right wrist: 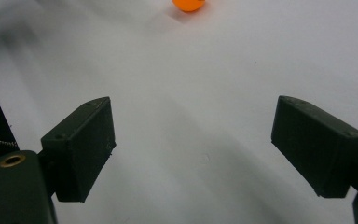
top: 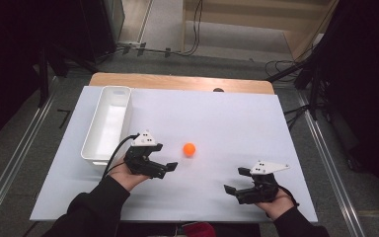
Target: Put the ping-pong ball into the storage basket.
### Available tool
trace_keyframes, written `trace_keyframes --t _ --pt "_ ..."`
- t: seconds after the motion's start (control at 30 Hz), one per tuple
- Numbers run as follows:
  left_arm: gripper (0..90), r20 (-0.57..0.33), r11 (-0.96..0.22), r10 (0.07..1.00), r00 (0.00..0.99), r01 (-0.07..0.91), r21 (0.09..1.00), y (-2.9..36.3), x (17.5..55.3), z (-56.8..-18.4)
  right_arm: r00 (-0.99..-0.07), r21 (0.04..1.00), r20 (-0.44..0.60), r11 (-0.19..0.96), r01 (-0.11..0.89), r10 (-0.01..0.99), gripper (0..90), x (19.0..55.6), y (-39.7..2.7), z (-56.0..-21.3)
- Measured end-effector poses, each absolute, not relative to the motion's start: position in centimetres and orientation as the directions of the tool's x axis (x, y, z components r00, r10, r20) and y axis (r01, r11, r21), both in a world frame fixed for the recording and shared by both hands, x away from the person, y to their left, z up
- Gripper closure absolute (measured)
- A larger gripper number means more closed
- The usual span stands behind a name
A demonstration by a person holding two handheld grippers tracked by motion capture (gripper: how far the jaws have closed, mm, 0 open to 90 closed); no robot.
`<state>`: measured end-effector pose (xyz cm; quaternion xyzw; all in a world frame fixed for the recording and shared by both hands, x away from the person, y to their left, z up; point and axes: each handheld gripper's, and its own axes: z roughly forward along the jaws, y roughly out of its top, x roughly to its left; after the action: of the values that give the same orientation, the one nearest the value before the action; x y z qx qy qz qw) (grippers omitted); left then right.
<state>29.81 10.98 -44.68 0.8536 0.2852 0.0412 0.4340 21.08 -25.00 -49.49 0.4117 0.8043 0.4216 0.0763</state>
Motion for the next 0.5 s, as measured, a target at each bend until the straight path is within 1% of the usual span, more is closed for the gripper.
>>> trace_keyframes --t 0.5 --pt "13.4 -0.169 -0.454 0.525 0.834 0.443 0.773 9.7 30.8 -44.6 -0.647 0.746 0.220 0.302 0.594 0.730 12.2 20.9 -24.9 -49.4"
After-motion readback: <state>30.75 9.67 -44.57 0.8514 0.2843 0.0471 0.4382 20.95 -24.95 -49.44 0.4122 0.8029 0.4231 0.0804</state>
